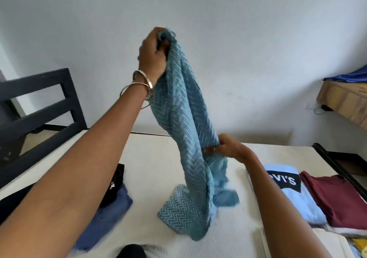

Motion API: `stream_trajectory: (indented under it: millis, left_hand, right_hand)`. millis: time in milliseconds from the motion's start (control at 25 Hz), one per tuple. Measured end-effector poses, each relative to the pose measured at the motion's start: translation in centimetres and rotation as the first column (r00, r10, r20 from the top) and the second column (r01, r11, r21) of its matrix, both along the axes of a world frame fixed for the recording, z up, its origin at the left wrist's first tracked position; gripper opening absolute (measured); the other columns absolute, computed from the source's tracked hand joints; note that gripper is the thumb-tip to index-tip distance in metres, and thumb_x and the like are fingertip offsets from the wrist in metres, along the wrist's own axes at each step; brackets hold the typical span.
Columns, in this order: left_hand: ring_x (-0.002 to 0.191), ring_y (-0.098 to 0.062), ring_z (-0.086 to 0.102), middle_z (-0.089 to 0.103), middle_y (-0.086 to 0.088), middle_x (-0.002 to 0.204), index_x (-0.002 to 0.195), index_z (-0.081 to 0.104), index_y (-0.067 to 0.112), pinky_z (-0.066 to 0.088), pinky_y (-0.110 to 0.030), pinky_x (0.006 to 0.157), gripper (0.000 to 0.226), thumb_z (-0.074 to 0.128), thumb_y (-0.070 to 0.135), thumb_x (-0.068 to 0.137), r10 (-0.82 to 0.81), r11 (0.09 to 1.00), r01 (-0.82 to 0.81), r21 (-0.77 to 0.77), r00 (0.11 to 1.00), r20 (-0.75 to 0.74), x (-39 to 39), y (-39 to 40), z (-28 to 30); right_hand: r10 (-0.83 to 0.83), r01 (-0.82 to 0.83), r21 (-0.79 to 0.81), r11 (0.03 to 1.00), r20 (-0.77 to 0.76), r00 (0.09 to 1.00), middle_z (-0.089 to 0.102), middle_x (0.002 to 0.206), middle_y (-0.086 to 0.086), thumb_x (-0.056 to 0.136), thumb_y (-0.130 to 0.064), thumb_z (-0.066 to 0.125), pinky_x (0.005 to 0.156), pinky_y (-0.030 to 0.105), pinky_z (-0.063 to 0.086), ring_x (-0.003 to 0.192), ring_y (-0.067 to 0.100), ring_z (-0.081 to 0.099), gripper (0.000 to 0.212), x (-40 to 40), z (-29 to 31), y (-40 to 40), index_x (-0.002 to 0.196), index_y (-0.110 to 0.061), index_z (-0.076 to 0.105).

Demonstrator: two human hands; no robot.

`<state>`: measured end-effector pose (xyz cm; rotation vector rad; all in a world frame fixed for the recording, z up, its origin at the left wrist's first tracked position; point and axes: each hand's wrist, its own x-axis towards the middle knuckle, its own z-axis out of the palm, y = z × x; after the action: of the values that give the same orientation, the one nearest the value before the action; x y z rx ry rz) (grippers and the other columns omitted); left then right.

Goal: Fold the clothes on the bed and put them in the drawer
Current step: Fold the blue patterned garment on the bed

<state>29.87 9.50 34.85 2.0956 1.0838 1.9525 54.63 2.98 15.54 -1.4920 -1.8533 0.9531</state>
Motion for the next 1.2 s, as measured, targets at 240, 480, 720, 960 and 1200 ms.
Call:
stream_trajectory:
  millis: [240,480,720,960,1200]
  left_hand:
    - [0.099,-0.029,0.06,0.068,-0.01,0.104,0.11,0.064,0.008,0.041,-0.028,0.08,0.027,0.048,0.008,0.087,0.296,0.955,-0.297,-0.012,0.955,-0.007,-0.8,1.7,1.5]
    - [0.096,-0.032,0.058,0.059,-0.014,0.103,0.117,0.063,0.014,0.044,-0.037,0.083,0.033,0.055,0.025,0.087,0.295,0.955,-0.278,0.099,0.917,-0.269,3.6,0.6,2.0]
    - [0.083,-0.024,0.06,0.062,-0.006,0.089,0.106,0.069,0.02,0.047,-0.037,0.075,0.045,0.073,0.047,0.071,0.206,0.963,-0.139,0.233,0.932,-0.298,5.8,-1.2,2.2]
    - [0.098,-0.017,0.056,0.064,0.004,0.096,0.104,0.068,0.026,0.023,-0.028,0.075,0.055,0.073,0.062,0.062,0.233,0.95,-0.132,0.284,0.903,-0.36,6.2,-2.6,3.2]
    - [0.099,-0.017,0.056,0.064,0.006,0.097,0.104,0.067,0.026,0.022,-0.029,0.076,0.056,0.072,0.063,0.063,0.217,0.957,-0.131,0.259,0.915,-0.341,5.1,-2.5,3.0]
  right_hand:
    - [-0.672,0.62,0.545,0.564,-0.133,0.729,0.069,0.082,0.017,0.082,-0.014,0.072,0.069,0.041,0.044,0.074,0.035,0.064,0.032,1.5,1.8,-2.0,0.109,-0.017,0.054]
    - [-0.238,0.3,0.515,0.803,-0.185,0.954,0.066,0.09,0.003,0.084,-0.008,0.069,0.057,0.038,0.048,0.064,0.028,0.063,0.059,-5.3,-5.1,-3.9,0.12,-0.037,0.03]
    - [-0.535,0.402,0.686,0.607,-0.022,0.844,0.053,0.115,0.02,0.089,-0.026,0.043,0.056,0.043,0.049,0.087,0.043,0.058,0.031,-11.2,-5.3,-4.4,0.119,-0.032,0.046]
    - [-0.751,0.821,0.41,0.397,-0.369,0.548,0.037,0.137,0.011,0.08,-0.054,0.048,0.099,0.056,0.028,0.129,0.031,0.027,0.038,-12.3,-1.8,-4.2,0.099,-0.025,0.063]
    - [-0.814,0.837,0.159,0.524,-0.196,0.547,0.052,0.114,0.004,0.084,-0.035,0.068,0.099,0.047,0.03,0.116,0.028,0.041,0.019,-7.8,-1.2,-2.0,0.096,-0.021,0.061]
